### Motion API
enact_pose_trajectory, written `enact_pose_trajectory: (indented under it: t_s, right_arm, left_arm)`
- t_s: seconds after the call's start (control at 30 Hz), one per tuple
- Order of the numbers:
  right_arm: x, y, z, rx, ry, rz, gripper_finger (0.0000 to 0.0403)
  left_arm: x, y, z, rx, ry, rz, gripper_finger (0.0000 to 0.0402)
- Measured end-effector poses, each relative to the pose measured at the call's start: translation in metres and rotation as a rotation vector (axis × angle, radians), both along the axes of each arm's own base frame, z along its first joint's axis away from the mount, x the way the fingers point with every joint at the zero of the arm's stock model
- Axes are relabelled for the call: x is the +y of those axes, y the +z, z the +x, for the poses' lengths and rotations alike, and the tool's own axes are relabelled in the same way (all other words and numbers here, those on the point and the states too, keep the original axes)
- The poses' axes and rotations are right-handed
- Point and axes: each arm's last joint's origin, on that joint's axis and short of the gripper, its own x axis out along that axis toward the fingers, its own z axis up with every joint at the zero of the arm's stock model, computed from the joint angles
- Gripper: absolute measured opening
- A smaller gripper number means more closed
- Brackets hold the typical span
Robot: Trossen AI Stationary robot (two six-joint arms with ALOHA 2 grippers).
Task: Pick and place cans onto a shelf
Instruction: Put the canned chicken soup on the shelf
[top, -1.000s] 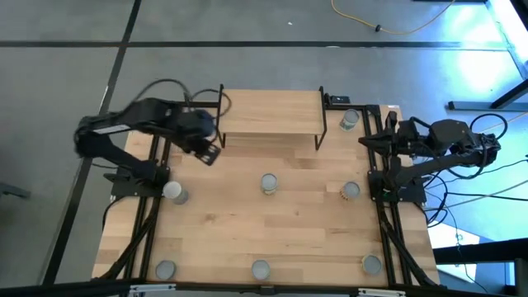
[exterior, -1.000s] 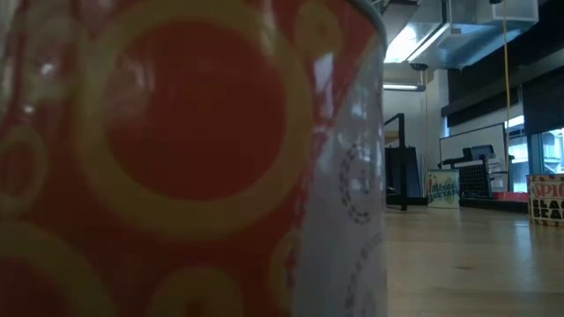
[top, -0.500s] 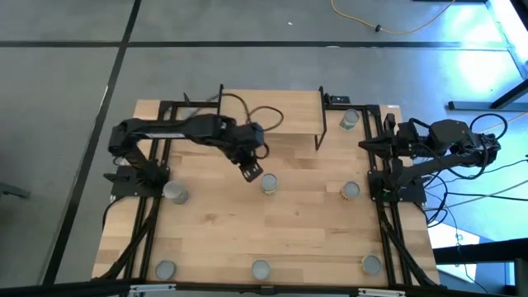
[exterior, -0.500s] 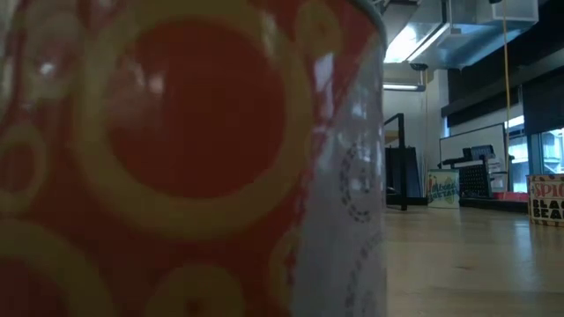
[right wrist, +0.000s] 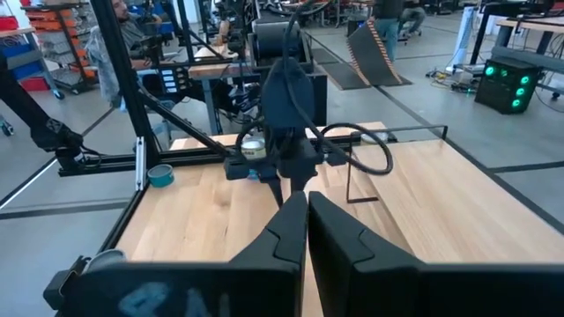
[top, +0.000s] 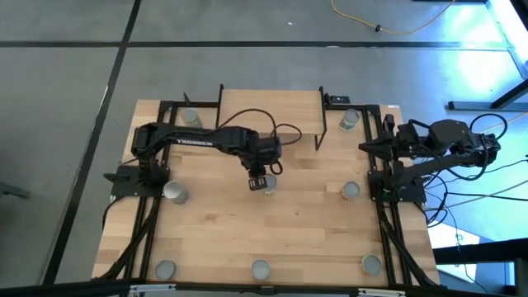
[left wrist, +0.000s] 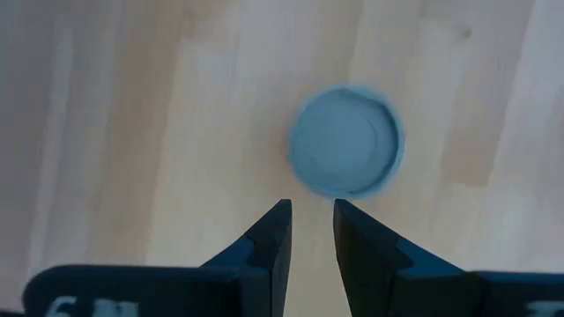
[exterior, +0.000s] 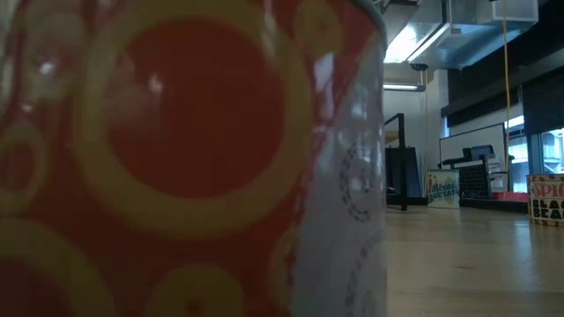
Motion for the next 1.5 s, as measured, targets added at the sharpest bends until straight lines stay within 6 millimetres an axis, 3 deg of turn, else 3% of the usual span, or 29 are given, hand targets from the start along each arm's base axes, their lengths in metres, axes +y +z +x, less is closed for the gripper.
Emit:
enact_pose_trajectory:
  t_s: [0.17,0.33,0.6,0.87,1.0,1.5]
  right_arm:
    - [0.000,0.000,0.000,0.004,0.000,-0.003,0.0017]
    - [0.000,-0.001,0.000,0.014,0.001,-0.008,0.0017]
    - [0.000,-0.002,0.000,0.022,0.001,-0.010,0.0017]
    - [0.000,-0.002,0.000,0.022,0.001,-0.009,0.0017]
    - [0.000,-0.002,0.000,0.021,0.000,-0.008,0.0017]
    - [0.000,-0.002,0.000,0.021,0.000,-0.007,0.0017]
  left_arm:
    - [0.005,0.004,0.006,-0.069,0.018,0.049,0.0080]
    - [0.013,0.003,0.005,-0.070,0.043,-0.029,0.0080]
    - [0.020,-0.017,0.016,-0.046,0.065,-0.177,0.0080]
    - [0.011,-0.042,0.027,0.006,0.023,-0.092,0.0080]
    - [0.008,-0.039,0.028,-0.008,0.003,0.025,0.0080]
    - [0.011,-0.036,0.025,-0.003,-0.023,0.033,0.0080]
